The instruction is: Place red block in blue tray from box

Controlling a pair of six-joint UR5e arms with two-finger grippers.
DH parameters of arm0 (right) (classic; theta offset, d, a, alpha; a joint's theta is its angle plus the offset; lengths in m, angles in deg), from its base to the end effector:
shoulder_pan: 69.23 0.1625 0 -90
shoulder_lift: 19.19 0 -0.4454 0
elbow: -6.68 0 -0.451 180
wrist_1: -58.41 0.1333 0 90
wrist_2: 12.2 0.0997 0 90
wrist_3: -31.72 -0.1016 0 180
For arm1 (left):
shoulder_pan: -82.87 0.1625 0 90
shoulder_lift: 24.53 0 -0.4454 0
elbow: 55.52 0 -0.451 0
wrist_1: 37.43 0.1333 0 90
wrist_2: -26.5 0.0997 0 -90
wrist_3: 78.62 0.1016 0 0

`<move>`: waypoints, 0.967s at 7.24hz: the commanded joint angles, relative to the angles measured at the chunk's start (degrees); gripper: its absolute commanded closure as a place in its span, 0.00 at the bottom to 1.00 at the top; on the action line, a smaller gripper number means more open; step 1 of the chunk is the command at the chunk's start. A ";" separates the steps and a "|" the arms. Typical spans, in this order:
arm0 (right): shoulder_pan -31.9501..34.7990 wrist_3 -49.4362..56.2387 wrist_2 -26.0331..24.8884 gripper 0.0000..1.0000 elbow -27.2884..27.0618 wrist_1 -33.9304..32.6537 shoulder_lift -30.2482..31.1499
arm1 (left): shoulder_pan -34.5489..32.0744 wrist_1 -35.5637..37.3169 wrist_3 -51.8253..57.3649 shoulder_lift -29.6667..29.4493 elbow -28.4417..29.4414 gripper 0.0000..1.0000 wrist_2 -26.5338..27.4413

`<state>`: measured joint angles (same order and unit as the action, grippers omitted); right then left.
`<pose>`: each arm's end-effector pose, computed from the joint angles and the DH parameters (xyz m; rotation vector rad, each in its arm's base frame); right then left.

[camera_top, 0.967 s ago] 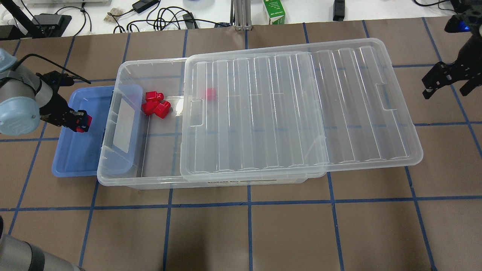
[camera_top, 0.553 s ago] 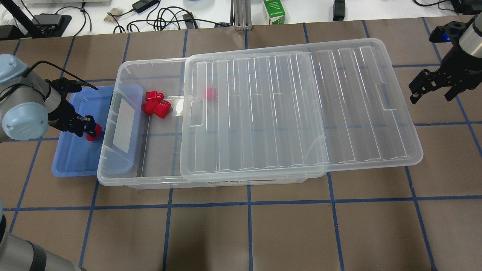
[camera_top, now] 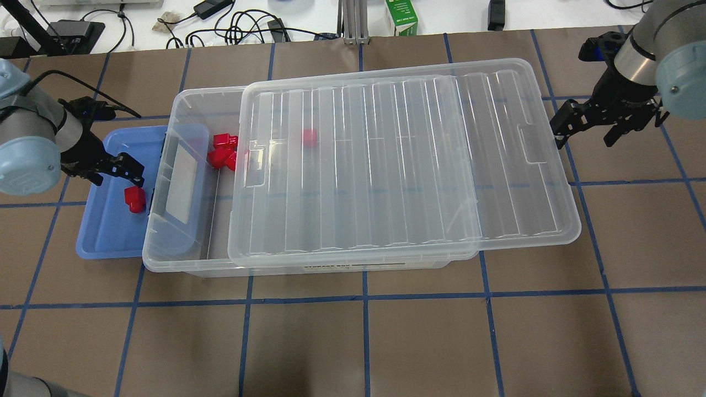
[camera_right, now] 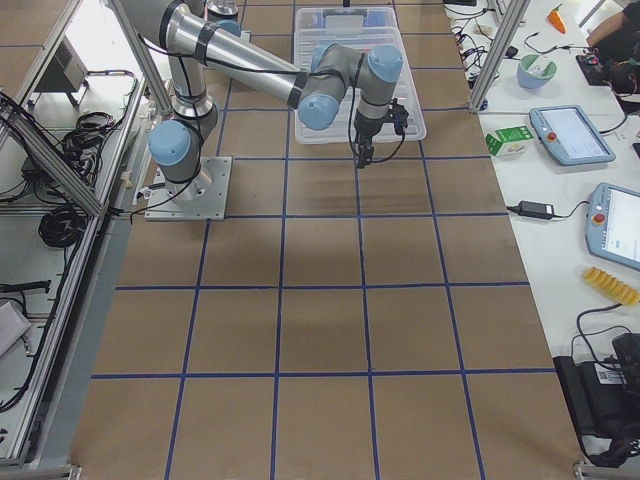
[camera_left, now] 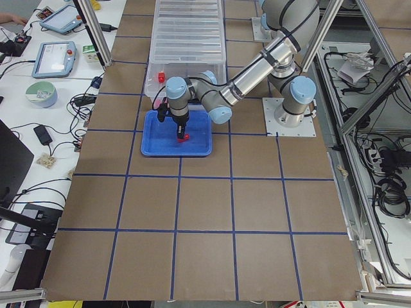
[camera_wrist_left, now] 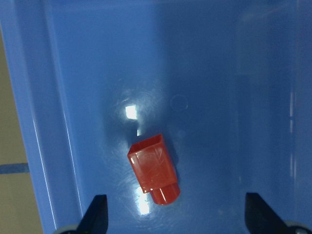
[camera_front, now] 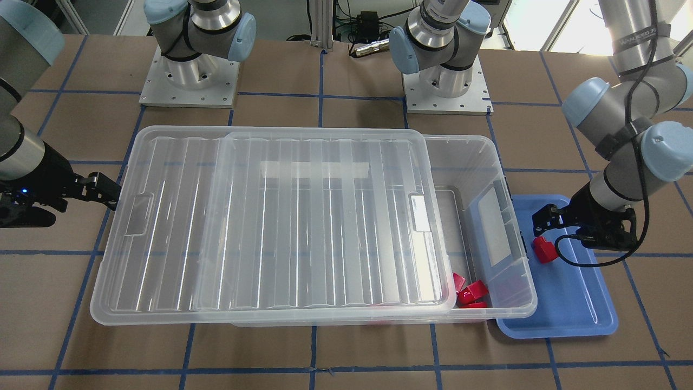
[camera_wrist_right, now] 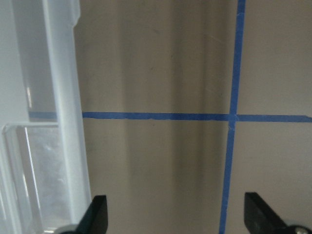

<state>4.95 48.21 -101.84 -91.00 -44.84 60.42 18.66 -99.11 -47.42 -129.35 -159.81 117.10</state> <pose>-0.0347 -0.6137 0.3511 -0.0178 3.1097 0.1230 0.1447 -0.6034 0.2707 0.1482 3.1353 0.0269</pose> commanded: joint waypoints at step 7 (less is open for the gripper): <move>11.16 -11.57 0.26 0.00 0.29 -2.93 -1.74 | -26.02 -26.74 -22.48 13.06 15.09 0.00 0.37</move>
<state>15.30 36.83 -101.61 -90.75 -47.52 58.79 -2.79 -125.69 -66.65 -116.77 -144.73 117.36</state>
